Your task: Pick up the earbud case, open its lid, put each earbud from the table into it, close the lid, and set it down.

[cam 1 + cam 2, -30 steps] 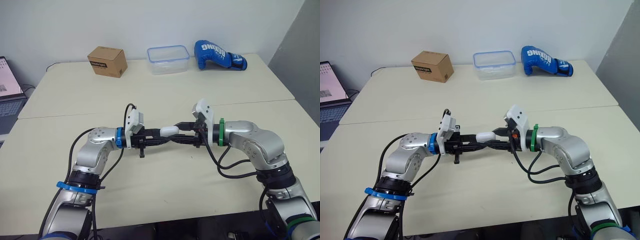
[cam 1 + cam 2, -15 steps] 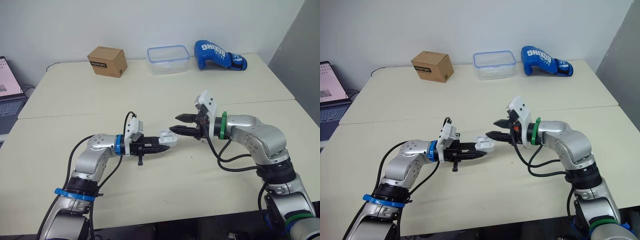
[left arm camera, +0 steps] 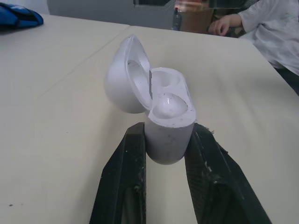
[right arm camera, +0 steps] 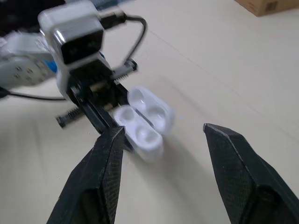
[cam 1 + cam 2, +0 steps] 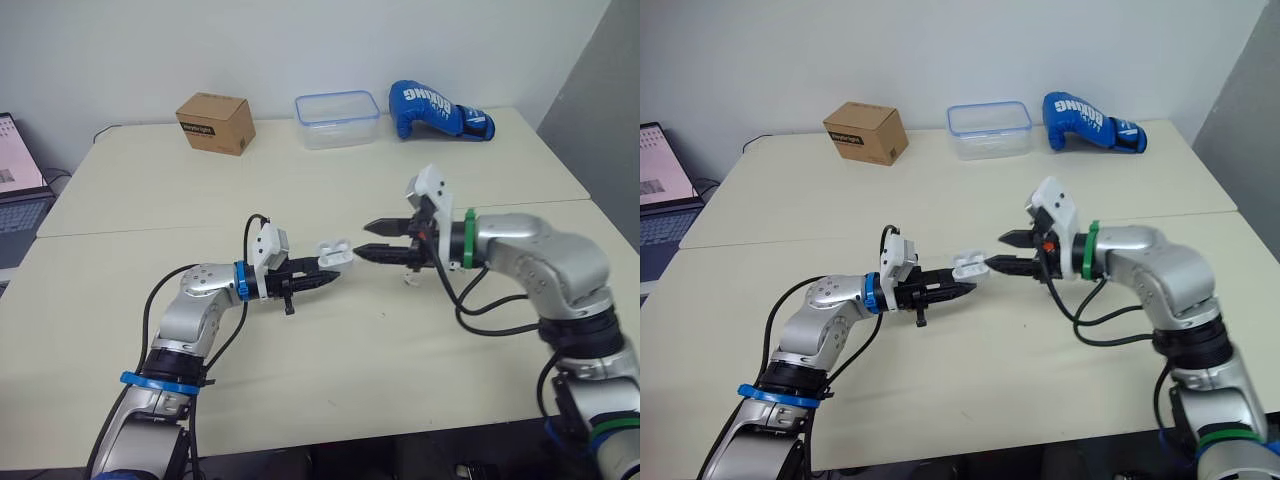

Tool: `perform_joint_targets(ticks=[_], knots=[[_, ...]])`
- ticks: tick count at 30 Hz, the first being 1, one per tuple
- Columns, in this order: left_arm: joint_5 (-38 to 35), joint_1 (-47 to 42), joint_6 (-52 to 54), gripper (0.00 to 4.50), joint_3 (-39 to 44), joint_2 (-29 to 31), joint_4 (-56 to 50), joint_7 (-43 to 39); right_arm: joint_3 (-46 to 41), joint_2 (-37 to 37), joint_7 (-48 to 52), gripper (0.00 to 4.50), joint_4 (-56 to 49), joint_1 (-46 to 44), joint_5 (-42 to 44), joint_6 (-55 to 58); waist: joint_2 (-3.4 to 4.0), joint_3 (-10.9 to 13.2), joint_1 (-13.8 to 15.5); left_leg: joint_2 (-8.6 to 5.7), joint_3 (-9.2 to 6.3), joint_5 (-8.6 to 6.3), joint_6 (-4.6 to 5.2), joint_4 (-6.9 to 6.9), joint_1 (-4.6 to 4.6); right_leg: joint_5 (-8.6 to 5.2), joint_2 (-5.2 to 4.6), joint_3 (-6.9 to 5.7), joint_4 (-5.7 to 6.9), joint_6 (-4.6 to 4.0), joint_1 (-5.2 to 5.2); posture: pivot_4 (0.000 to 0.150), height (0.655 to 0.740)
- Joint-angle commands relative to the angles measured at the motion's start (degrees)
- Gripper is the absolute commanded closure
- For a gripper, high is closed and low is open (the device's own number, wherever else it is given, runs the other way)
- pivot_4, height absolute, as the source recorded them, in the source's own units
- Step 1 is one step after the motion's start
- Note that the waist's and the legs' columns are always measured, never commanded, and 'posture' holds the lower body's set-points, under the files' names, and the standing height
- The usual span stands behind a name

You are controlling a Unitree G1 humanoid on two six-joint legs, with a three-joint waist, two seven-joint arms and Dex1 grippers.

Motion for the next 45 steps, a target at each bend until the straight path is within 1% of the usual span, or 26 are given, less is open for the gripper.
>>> perform_joint_targets(ticks=[1, 4, 6, 9, 14, 20, 27, 37, 40, 43, 45], knots=[[0.10, -1.06, -1.71, 3.74, 0.99, -0.35, 0.57, -0.07, 6.32, -6.09, 2.78, 1.73, -1.27, -4.09, -4.62, 2.88, 0.00, 0.00, -0.02, 0.00, 0.00, 0.00, 0.00, -0.01, 0.00, 0.00, 0.00, -0.01, -0.01, 0.00, 0.00, 0.150, 0.7307], [0.30, -1.81, -2.28, 3.74, 0.83, -0.88, 2.10, -0.30, 12.33, -10.02, 5.67, 1.73, -0.35, -6.77, -8.17, 3.26, 0.00, 0.00, -0.01, 0.02, 0.04, 0.00, 0.00, -0.01, -0.01, 0.00, 0.00, 0.00, -0.01, 0.00, -0.01, 0.150, 0.7307], [0.59, -2.56, -2.94, 3.74, 0.69, -1.30, 3.58, -0.60, 15.81, -10.87, 7.02, 1.73, 1.27, -8.61, -10.37, 4.00, 0.00, 0.00, -0.02, 0.02, 0.07, 0.00, 0.00, 0.00, -0.01, 0.00, 0.00, 0.01, 0.01, 0.00, -0.01, 0.150, 0.7307], [1.02, -3.62, -3.79, 3.74, 0.62, -1.72, 5.57, -1.02, 19.98, -10.11, 7.93, 1.73, 4.46, -10.53, -13.39, 4.73, -0.01, 0.00, -0.01, 0.01, 0.07, 0.00, 0.00, 0.01, -0.01, 0.00, 0.00, 0.02, 0.01, 0.01, -0.01, 0.150, 0.7307], [1.62, -4.46, -4.96, 3.74, 0.57, -1.99, 7.55, -1.71, 24.80, -7.95, 8.66, 1.73, 8.18, -10.78, -16.97, 5.18, -0.01, 0.00, -0.04, 0.01, 0.05, 0.00, 0.00, 0.01, -0.04, 0.00, -0.01, 0.01, -0.04, 0.01, -0.04, 0.150, 0.7307], [1.88, -4.48, -4.88, 3.74, 0.69, -1.89, 7.43, -2.19, 26.79, -5.39, 7.92, 1.73, 10.46, -9.24, -19.90, 4.88, -0.01, -0.01, -0.03, 0.00, 0.03, 0.00, -0.01, 0.02, -0.05, 0.00, -0.02, 0.00, -0.02, 0.01, -0.06, 0.150, 0.7307], [2.07, -4.15, -4.66, 3.74, 0.49, -1.79, 6.58, -2.54, 26.76, -2.63, 7.15, 1.73, 14.50, -8.14, -23.42, 3.23, -0.01, -0.01, -0.07, 0.00, 0.03, 0.01, -0.01, 0.02, -0.05, 0.00, -0.02, 0.00, -0.01, 0.00, -0.06, 0.150, 0.7307], [2.16, -3.51, -4.69, 3.74, 0.60, -1.37, 5.60, -2.80, 26.68, -2.00, 8.38, 1.73, 16.08, -7.49, -26.22, 1.67, -0.01, -0.01, -0.11, -0.01, 0.03, 0.01, -0.01, 0.02, -0.05, 0.00, -0.02, 0.00, -0.01, 0.00, -0.06, 0.150, 0.7307], [2.18, -3.29, -4.78, 3.74, 0.54, -1.31, 5.38, -2.88, 26.60, -1.82, 8.48, 2.35, 16.00, -7.36, -26.53, 1.27, -0.01, -0.01, -0.13, -0.01, 0.02, 0.01, -0.01, 0.02, -0.04, 0.00, -0.02, 0.00, -0.01, 0.00, -0.05, 0.150, 0.7307], [2.23, -3.27, -4.85, 3.74, 0.52, -1.32, 5.34, -2.87, 26.59, -1.70, 8.56, 3.43, 16.14, -7.29, -26.91, 0.88, -0.01, -0.01, -0.15, -0.01, 0.03, 0.01, -0.01, 0.02, -0.04, 0.00, -0.02, 0.00, 0.00, 0.00, -0.05, 0.150, 0.7307], [2.28, -3.23, -4.87, 3.74, 0.50, -1.32, 5.31, -2.86, 26.65, -1.72, 8.86, 4.05, 16.21, -7.29, -27.13, 0.82, -0.01, -0.01, -0.16, 0.00, 0.02, 0.01, -0.01, 0.03, -0.03, 0.00, -0.02, 0.00, 0.01, 0.00, -0.04, 0.150, 0.7307]])
